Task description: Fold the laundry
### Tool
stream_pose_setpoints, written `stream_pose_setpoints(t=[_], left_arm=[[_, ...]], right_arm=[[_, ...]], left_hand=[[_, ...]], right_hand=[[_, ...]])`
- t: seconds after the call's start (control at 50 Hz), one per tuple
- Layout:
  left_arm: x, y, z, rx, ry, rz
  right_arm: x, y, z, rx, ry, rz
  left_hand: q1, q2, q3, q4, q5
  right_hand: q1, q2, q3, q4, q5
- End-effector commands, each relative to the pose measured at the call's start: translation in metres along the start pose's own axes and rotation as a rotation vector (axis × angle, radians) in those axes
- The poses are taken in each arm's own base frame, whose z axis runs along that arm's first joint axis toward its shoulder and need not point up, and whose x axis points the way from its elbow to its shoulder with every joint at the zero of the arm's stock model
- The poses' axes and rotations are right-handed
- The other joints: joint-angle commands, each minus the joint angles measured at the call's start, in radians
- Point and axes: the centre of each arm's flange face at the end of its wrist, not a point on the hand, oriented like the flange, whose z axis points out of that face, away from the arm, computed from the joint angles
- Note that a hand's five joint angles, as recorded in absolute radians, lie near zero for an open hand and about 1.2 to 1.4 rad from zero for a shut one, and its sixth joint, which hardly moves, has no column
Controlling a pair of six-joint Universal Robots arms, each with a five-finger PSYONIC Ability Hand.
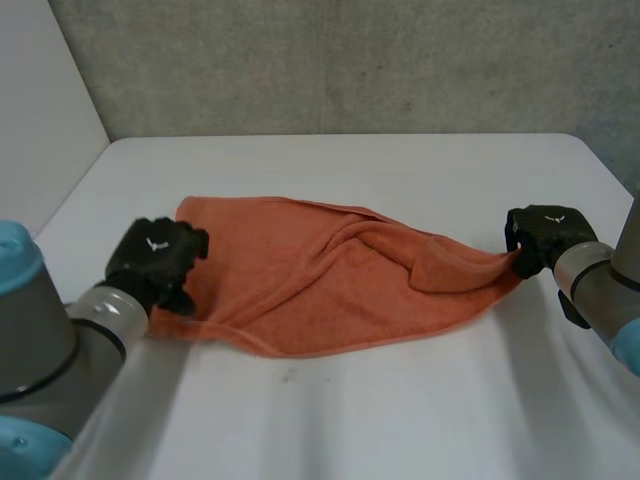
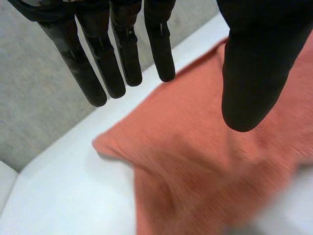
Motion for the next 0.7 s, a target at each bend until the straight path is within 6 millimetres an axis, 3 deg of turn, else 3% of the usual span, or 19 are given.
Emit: stream_pose_setpoints(t=[0.02, 0.26, 0.54, 0.7], left_arm=[[-0.023, 0.004, 0.009, -0.002, 0.046, -0.03], [-0.052, 0.032, 0.013, -0.156, 0.097, -0.128], [-0.045, 0.061, 0.014, -0.261, 0.121, -0.174], [-0.038, 0.071, 0.016, -0.295, 0.143, -0.185]], right_arm=[[-0.001, 0.004, 0.0, -0.005, -0.005, 0.001], [-0.004, 0.006, 0.0, -0.009, -0.032, 0.0], [-0.004, 0.009, -0.001, -0.019, -0.028, 0.0], [-0.002, 0.009, 0.0, -0.017, -0.02, 0.003]], left_hand=[[0.016, 0.039, 0.03, 0.039, 0.041], [-0.002, 0.021, 0.012, 0.022, 0.023], [0.025, 0.047, 0.039, 0.048, 0.049], [0.236, 0.259, 0.25, 0.259, 0.261]], right_hand=[[0.442, 0.218, 0.21, 0.203, 0.235], [0.442, 0.218, 0.21, 0.203, 0.235], [0.442, 0.218, 0.21, 0.203, 0.235], [0.442, 0.218, 0.21, 0.203, 0.235]])
